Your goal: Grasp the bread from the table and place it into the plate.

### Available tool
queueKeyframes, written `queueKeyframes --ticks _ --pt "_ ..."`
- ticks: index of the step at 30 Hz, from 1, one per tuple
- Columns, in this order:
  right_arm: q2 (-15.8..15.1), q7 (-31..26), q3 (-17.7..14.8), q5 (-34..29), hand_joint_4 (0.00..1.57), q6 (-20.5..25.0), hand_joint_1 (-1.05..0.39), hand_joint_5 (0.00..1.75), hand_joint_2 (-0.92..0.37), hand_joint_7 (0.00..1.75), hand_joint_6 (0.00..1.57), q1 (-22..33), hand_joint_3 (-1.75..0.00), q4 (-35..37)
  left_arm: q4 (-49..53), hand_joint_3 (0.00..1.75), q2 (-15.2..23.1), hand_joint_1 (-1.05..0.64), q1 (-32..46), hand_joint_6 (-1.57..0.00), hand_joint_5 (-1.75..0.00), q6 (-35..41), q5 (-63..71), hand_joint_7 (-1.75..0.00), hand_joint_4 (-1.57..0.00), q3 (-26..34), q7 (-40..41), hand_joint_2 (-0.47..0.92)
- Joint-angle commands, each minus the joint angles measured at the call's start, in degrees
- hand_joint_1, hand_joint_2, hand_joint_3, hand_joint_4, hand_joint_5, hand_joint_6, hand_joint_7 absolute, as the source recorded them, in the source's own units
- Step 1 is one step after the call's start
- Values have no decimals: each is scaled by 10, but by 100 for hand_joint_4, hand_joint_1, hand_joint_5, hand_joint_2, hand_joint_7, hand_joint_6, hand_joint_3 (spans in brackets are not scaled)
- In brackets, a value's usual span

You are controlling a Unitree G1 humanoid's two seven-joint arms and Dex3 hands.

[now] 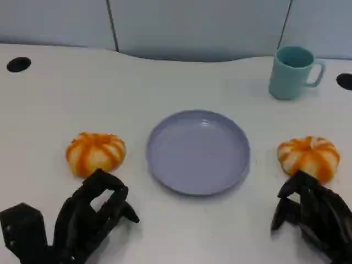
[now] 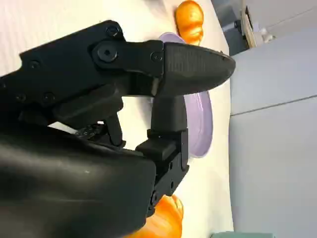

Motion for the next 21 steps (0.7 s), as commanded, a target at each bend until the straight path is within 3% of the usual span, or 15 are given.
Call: queueKeyframes --ticks 1,21 --pt "-10 -3 0 0 69 10 -46 175 -92 173 42 3 -58 2 6 28 7 -55 -6 -42 -175 -8 -2 -169 -67 4 -4 92" --pt "-7 -5 -2 4 69 11 -45 175 -92 175 42 4 -60 2 6 27 7 -55 -7 -42 -175 -4 -2 -169 -67 5 -6 92"
